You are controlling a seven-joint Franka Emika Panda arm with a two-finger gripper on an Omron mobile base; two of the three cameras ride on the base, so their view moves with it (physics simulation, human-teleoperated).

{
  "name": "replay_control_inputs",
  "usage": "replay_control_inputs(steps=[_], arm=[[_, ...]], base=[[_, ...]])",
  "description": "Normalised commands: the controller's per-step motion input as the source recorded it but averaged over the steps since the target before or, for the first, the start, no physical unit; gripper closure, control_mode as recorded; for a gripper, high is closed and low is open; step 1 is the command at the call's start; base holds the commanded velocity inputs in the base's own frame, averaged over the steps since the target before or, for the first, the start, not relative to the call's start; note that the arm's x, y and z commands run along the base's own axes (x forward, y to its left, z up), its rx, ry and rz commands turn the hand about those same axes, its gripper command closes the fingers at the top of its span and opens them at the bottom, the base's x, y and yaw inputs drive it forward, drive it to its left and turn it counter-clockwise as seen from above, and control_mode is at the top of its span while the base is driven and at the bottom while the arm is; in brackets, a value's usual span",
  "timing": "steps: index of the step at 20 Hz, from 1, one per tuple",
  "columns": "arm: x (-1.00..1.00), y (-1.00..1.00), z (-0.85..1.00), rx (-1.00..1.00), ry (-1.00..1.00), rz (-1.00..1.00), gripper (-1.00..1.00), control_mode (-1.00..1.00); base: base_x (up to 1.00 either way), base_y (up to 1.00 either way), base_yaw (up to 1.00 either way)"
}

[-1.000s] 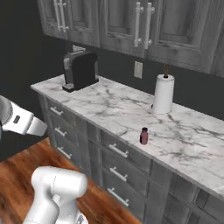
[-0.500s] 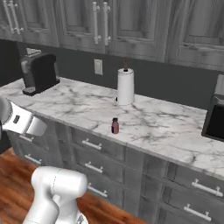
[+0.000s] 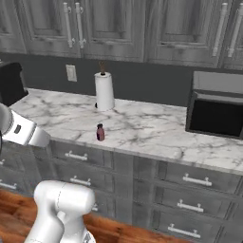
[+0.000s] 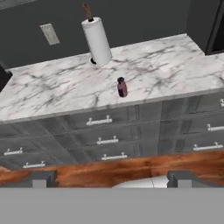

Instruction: Move the drinks to the dining counter.

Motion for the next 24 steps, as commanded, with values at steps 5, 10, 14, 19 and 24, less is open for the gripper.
replay_control_inputs(steps=[5, 10, 14, 19, 24], arm=[[0.0, 0.0, 0.0, 0.0, 0.0, 0.0, -1.0, 1.0], [0.0, 0.0, 0.0, 0.0, 0.0, 0.0, -1.0, 1.0], [0.0, 0.0, 0.0, 0.0, 0.0, 0.0, -1.0, 1.0], [0.0, 0.0, 0.0, 0.0, 0.0, 0.0, -1.0, 1.0], [0.0, 0.0, 0.0, 0.0, 0.0, 0.0, -1.0, 1.0]], base=[[0.03, -0.03, -0.39], [0.41, 0.08, -0.16], [0.98, 0.01, 0.0], [0.77, 0.0, 0.0], [0.3, 0.0, 0.0]])
